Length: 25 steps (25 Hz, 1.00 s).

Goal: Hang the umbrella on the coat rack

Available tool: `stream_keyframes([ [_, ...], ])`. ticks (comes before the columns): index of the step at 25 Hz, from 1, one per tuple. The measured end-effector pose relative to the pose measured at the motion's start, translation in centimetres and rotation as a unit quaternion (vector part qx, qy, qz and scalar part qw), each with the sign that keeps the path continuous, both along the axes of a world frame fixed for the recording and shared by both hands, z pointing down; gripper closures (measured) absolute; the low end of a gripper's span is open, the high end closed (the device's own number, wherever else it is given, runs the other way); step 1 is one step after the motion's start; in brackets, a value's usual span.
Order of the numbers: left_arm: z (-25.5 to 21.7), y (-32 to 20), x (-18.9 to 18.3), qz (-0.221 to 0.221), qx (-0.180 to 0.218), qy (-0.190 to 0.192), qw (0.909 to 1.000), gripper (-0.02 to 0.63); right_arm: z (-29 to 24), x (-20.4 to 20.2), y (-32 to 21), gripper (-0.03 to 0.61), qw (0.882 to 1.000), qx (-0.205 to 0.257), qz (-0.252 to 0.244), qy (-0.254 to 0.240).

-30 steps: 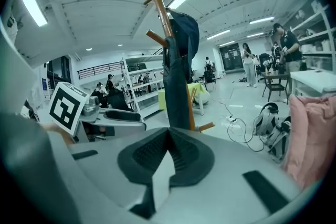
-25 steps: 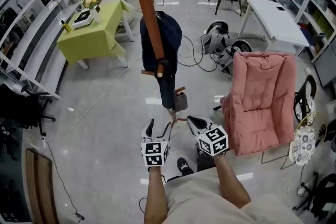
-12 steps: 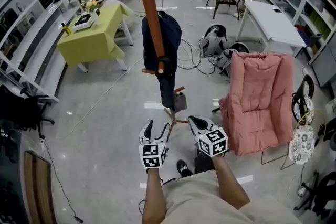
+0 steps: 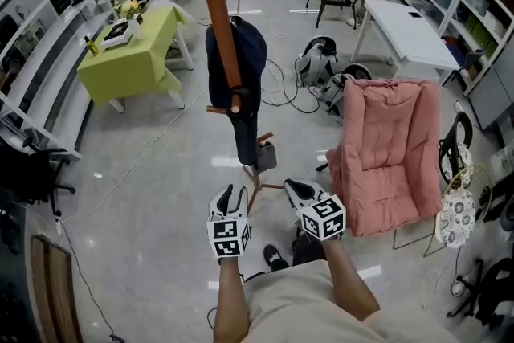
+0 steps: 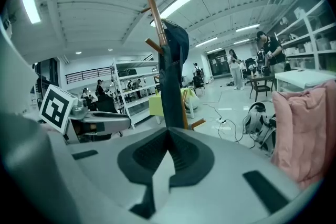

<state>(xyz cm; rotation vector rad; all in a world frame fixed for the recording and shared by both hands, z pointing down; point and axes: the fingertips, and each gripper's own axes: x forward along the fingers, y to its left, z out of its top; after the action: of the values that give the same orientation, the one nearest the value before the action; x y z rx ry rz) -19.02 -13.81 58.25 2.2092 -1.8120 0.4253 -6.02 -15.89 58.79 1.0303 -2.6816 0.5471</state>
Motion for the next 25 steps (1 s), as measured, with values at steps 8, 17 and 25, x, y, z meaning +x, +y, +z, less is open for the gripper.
stream_keyframes([
  [8, 0.0, 0.0, -0.3, -0.004, 0.005, 0.003, 1.0000, 0.598, 0.0, -0.2, -0.3, 0.574, 1.000, 0.000, -0.011, -0.002],
  [17, -0.4, 0.4, -0.2, 0.007, 0.003, 0.008, 0.9999, 0.607, 0.0, -0.9, -0.2, 0.574, 1.000, -0.004, -0.015, -0.010],
  [25, 0.1, 0.5, -0.1, 0.014, -0.006, 0.007, 0.9999, 0.607, 0.5, -1.0, -0.3, 0.575, 1.000, -0.014, -0.013, -0.018],
])
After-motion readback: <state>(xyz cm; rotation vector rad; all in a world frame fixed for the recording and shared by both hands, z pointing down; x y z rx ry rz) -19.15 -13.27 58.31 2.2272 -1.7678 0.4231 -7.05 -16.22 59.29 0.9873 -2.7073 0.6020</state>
